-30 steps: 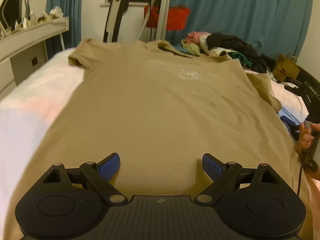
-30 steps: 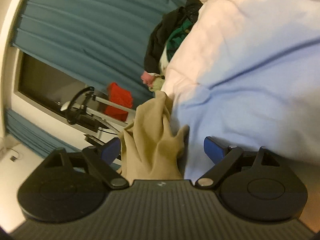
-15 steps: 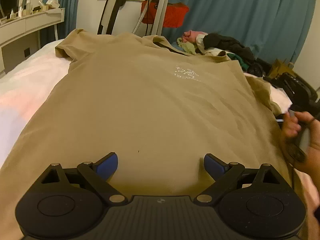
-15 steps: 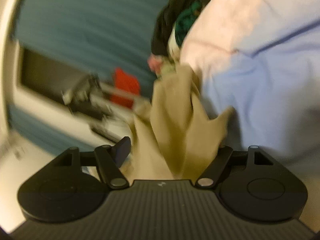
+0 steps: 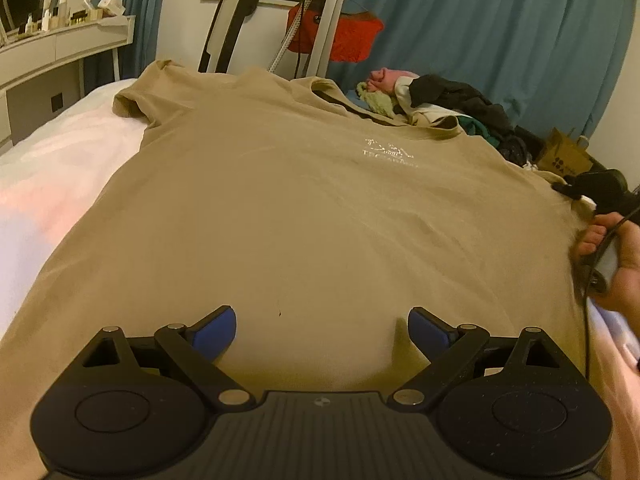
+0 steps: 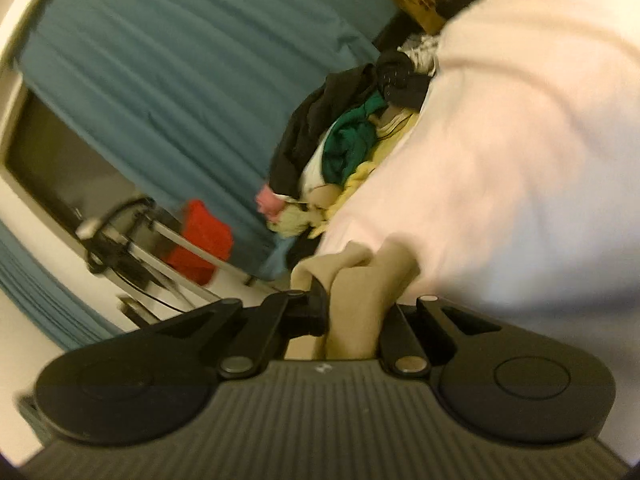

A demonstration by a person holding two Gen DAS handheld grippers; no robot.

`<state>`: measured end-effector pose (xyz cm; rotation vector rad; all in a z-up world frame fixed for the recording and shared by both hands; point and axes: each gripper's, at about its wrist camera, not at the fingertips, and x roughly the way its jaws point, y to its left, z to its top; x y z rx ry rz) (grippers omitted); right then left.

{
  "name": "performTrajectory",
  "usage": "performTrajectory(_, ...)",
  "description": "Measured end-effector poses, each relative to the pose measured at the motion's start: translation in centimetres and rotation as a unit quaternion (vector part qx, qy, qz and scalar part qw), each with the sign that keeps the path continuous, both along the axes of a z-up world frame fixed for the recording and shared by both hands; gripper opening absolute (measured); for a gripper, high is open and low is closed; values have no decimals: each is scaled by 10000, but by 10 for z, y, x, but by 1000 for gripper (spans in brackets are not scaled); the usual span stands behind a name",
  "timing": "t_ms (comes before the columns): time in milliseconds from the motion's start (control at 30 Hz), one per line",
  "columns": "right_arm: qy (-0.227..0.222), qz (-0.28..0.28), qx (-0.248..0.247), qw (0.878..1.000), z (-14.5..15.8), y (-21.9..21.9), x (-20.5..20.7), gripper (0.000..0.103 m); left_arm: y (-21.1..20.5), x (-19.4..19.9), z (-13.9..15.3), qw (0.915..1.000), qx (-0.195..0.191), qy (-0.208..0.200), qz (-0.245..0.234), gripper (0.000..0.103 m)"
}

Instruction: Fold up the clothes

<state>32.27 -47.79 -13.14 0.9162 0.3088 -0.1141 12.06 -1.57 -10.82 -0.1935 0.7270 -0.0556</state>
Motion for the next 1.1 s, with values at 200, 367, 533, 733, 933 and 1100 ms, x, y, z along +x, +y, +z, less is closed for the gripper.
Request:
performTrajectory(200,343,295,-774,9960,-2,-18,-5,11,0,-3,3,10000,61,-58,-36,94)
performTrajectory(367,550,378,-920,9935,18,-24,-31,47,-4,-10,7,9993,210,-224,-195,94)
performTrajectory(533,273,175,-1134,9930,54,-12,-103,88,-12,-29,18,9973,164,-385,-599,94)
performTrajectory(733,433,461,-1111,9918,94,31,-213,88,-35,-71,30,9850,292,-537,-1612,93)
performTrajectory(933,256,641,-1541,9856,119,67,-291,88,-71,-127,32,9579,401,-554,-2787,88)
performTrajectory(1100,142,458,-1876,9811,127,72,-318,88,-115,-146,26,9395,387,-415,-3377,74)
